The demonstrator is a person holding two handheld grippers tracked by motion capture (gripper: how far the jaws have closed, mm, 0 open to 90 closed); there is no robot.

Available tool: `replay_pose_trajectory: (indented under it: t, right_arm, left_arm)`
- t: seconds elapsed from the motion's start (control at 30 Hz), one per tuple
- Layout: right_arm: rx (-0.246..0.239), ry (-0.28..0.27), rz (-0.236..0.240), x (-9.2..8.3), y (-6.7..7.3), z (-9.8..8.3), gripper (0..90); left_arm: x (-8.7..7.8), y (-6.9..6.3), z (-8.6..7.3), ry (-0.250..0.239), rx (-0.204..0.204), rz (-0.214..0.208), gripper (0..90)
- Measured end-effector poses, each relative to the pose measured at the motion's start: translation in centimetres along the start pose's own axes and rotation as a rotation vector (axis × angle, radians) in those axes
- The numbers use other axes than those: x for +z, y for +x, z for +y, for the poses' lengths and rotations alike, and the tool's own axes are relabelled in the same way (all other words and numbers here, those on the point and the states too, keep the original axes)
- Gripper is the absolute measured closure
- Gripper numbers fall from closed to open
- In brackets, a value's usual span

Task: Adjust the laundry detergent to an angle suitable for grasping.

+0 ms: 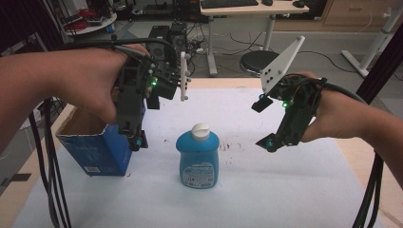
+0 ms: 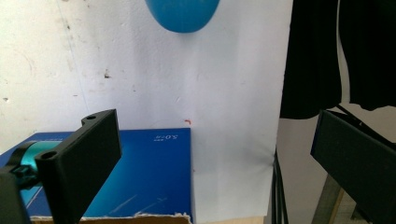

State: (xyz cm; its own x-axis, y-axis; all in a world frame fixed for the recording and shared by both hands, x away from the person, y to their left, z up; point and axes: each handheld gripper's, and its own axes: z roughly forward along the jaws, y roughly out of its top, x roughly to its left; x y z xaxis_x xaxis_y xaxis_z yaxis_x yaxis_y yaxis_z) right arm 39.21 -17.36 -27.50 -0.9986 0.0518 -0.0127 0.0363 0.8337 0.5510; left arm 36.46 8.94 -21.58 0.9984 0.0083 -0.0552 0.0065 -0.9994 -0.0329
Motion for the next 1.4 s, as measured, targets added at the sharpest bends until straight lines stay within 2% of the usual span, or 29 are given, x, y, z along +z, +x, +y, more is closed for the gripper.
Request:
replay_pose_trajectory:
  t: [0.13, 0.17, 0.5, 0.6, 0.73, 0.8, 1.13, 1.17, 1.3, 1.33, 1.4]
  right_arm:
    - [0.020, 0.072, -0.021, -0.7, -0.7, -0.6, 0.5]
    - [0.027, 0.092, -0.022, -0.9, -0.8, -0.8, 0.5]
    - [0.042, 0.147, -0.029, -1.7, -1.0, -1.6, 0.5]
    - [0.040, 0.180, -0.024, -1.6, -1.1, -1.7, 0.5]
    - [0.035, 0.186, -0.022, -1.6, -1.2, -1.7, 0.5]
    - [0.042, 0.220, -0.020, -1.8, -1.2, -1.6, 0.5]
    - [0.057, 0.293, -0.018, -2.2, -1.7, -1.3, 0.6]
    - [0.061, 0.320, -0.013, -2.0, -1.8, -1.2, 0.6]
    - [0.050, 0.345, -0.008, -1.5, -1.9, -1.1, 0.6]
    - [0.051, 0.396, -0.008, -0.7, -2.0, -1.2, 0.6]
    - [0.045, 0.413, -0.006, -0.3, -2.0, -1.3, 0.6]
  left_arm:
    - [-0.1, 0.6, 0.1, -0.005, -0.008, 0.002, 1.7]
    - [-0.2, 1.1, 0.0, -0.013, -0.015, 0.003, 1.7]
    - [-0.1, 3.0, -0.1, -0.025, -0.036, -0.004, 1.7]
    - [0.1, 3.7, 0.0, -0.028, -0.040, -0.004, 1.7]
    - [0.3, 4.1, -0.1, -0.034, -0.045, -0.002, 1.7]
    - [0.4, 4.4, -0.4, -0.032, -0.056, 0.001, 1.7]
    - [0.2, 4.3, -1.2, -0.037, -0.057, 0.008, 1.7]
    - [0.2, 4.3, -1.3, -0.040, -0.059, 0.011, 1.7]
    - [0.2, 4.5, -1.5, -0.043, -0.064, 0.011, 1.7]
    - [0.2, 4.5, -1.5, -0.042, -0.065, 0.011, 1.7]
    - [0.3, 4.5, -1.6, -0.040, -0.068, 0.012, 1.7]
